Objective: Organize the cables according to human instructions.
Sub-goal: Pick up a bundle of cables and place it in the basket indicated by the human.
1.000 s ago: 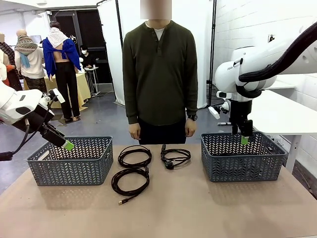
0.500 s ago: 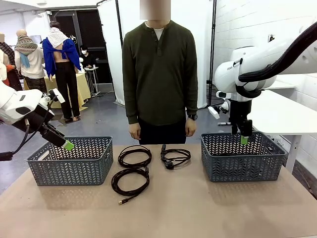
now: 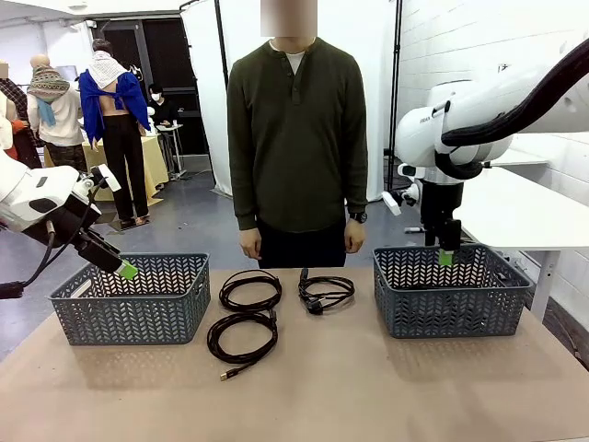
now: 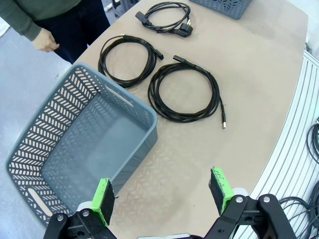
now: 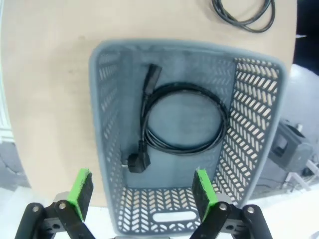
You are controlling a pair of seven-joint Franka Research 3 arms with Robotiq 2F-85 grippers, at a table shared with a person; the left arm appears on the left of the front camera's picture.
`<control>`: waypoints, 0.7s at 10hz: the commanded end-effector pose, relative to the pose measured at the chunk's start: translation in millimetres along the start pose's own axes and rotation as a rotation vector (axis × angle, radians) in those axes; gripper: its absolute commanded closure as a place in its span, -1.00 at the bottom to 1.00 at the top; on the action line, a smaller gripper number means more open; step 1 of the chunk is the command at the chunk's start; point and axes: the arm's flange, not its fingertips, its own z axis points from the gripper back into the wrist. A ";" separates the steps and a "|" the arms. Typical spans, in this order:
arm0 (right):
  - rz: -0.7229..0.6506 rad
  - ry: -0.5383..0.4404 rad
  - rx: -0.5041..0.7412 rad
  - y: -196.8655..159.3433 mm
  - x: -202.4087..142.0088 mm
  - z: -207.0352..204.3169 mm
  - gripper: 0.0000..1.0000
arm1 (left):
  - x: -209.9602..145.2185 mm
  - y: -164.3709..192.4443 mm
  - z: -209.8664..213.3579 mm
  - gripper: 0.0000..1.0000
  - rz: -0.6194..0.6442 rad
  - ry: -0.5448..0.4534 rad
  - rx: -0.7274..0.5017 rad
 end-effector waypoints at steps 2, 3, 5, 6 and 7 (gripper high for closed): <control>-0.089 -0.090 -0.008 51.9 21.5 11.9 -1.00 | -0.3 2.1 -1.2 -1.00 0.009 -0.012 -0.006; -0.124 -0.147 0.006 65.3 27.1 11.7 -1.00 | -0.3 2.1 -1.2 -1.00 0.009 -0.012 -0.006; -0.183 -0.245 0.007 87.2 36.6 5.5 -1.00 | -0.3 2.1 -1.2 -1.00 0.009 -0.012 -0.006; -0.194 -0.278 -0.021 98.7 42.9 1.0 -1.00 | -0.3 2.1 -1.2 -1.00 0.009 -0.012 -0.006; -0.214 -0.304 -0.055 112.0 48.9 -5.1 -1.00 | -0.3 2.1 -1.2 -1.00 0.009 -0.012 -0.006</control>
